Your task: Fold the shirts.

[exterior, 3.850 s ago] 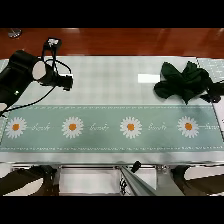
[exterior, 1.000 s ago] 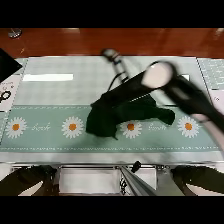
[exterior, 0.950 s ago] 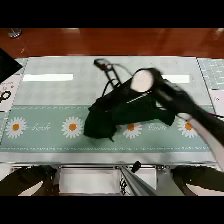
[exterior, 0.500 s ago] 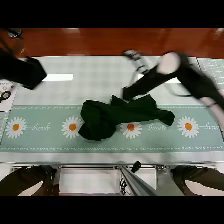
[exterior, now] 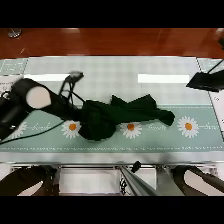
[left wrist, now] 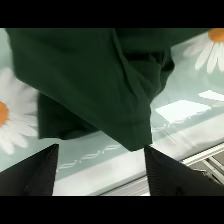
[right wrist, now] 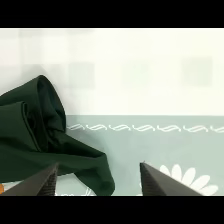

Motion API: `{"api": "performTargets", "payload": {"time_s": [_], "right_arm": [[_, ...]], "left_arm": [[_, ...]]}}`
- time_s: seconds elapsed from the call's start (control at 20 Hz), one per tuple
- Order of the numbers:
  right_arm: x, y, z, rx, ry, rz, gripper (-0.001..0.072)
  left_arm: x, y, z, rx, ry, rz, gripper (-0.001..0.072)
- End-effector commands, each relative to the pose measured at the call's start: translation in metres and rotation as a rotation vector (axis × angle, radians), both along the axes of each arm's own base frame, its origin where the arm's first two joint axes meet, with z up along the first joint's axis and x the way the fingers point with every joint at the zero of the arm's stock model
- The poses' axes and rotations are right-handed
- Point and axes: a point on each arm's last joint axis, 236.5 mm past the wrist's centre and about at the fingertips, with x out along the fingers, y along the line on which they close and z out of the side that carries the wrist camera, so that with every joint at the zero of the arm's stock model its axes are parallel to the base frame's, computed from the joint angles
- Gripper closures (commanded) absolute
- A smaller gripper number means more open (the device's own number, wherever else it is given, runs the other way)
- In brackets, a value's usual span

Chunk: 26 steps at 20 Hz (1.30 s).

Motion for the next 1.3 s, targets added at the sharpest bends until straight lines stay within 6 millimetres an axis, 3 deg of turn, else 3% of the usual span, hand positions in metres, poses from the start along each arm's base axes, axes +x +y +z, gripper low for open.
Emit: {"api": "performTargets", "payload": {"time_s": [0.0, 0.15, 0.25, 0.3, 0.35, 0.4, 0.55, 0.6, 0.75, 0.9, 1.0, 1.25], "right_arm": [[-0.009, -0.015, -0.022, 0.089, 0.009, -0.076, 0.0131], [-0.021, -0.008, -0.045, 0.111, 0.071, -0.069, 0.0131], [-0.025, -0.007, -0.050, 0.114, 0.085, -0.063, 0.0131], [-0.025, -0.006, -0.049, 0.115, 0.083, -0.063, 0.0132], [-0.025, -0.006, -0.050, 0.115, 0.087, -0.060, 0.0131], [-0.026, -0.007, -0.050, 0.112, 0.086, -0.057, 0.0132], [-0.040, -0.032, -0.068, -0.003, 0.140, -0.055, 0.0132], [-0.045, -0.032, -0.076, 0.012, 0.157, -0.059, 0.0132], [-0.049, 0.009, -0.104, 0.238, 0.167, -0.063, 0.0123], [-0.070, 0.032, -0.140, 0.291, 0.292, 0.010, 0.0123], [-0.072, 0.043, -0.147, 0.304, 0.318, 0.047, 0.0123], [-0.038, 0.055, -0.157, 0.206, 0.211, 0.048, 0.0129]], "left_arm": [[-0.024, -0.011, -0.044, -0.015, 0.114, -0.003, 0.0025], [-0.027, -0.034, -0.068, -0.021, 0.138, -0.048, 0.0026], [-0.037, -0.045, -0.085, -0.006, 0.178, -0.083, 0.0064], [-0.041, -0.047, -0.093, 0.011, 0.196, -0.098, 0.0251], [-0.043, -0.048, -0.098, 0.020, 0.205, -0.110, 0.0571], [-0.044, -0.048, -0.100, 0.021, 0.201, -0.139, 0.0682], [-0.043, -0.039, -0.088, 0.020, 0.184, -0.163, 0.0682], [-0.041, -0.035, -0.080, 0.016, 0.169, -0.160, 0.0682], [-0.034, -0.022, -0.053, -0.001, 0.099, -0.149, 0.0682], [-0.026, -0.017, -0.032, -0.040, 0.038, -0.116, 0.0681], [-0.023, -0.016, -0.028, -0.047, 0.030, -0.101, 0.0681], [-0.021, -0.014, -0.029, -0.044, 0.025, -0.100, 0.0681]]}}
